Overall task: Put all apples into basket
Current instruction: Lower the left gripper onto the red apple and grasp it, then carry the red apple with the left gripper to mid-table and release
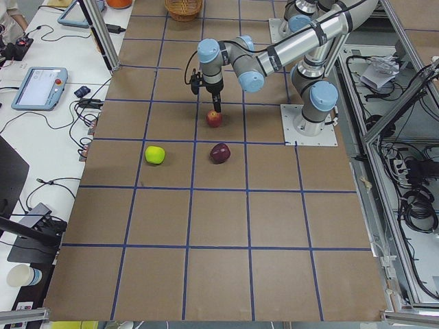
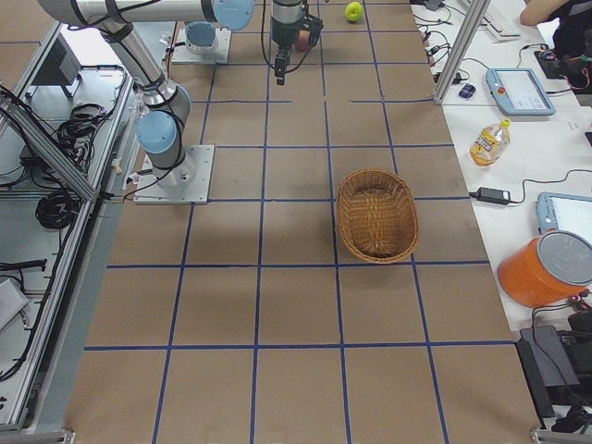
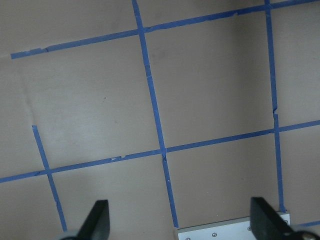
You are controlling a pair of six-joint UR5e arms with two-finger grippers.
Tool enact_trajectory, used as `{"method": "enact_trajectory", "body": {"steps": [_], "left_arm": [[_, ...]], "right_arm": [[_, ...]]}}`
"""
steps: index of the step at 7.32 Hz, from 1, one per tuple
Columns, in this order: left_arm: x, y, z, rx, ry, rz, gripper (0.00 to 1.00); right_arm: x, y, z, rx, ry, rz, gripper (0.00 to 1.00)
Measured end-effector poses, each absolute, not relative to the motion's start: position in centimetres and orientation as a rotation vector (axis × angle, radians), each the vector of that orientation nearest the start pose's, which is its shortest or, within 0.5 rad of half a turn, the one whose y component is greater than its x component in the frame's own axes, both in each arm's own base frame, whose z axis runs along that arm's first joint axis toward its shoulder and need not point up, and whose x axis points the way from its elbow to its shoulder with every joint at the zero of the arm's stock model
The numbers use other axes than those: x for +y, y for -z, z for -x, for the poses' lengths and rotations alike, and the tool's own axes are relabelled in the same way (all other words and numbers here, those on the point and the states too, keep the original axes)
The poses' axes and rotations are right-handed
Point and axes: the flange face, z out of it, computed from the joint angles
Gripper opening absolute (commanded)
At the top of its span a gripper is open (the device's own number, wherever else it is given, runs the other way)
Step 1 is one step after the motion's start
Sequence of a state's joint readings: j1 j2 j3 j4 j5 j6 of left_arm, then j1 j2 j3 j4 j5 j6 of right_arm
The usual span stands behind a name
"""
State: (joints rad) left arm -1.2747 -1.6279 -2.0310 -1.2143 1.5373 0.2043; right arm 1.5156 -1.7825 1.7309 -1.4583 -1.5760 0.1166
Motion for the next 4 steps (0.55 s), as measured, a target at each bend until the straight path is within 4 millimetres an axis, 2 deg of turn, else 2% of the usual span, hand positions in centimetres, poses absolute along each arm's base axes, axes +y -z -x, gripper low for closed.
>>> {"method": "enact_trajectory", "body": {"steps": [4], "left_arm": [[-47.7,-24.2,-0.3,3.194,-0.238,0.2,1.0]], "right_arm": [[-40.3,-49.3,-11.1,3.133,-0.096,-0.267,1.0]]}}
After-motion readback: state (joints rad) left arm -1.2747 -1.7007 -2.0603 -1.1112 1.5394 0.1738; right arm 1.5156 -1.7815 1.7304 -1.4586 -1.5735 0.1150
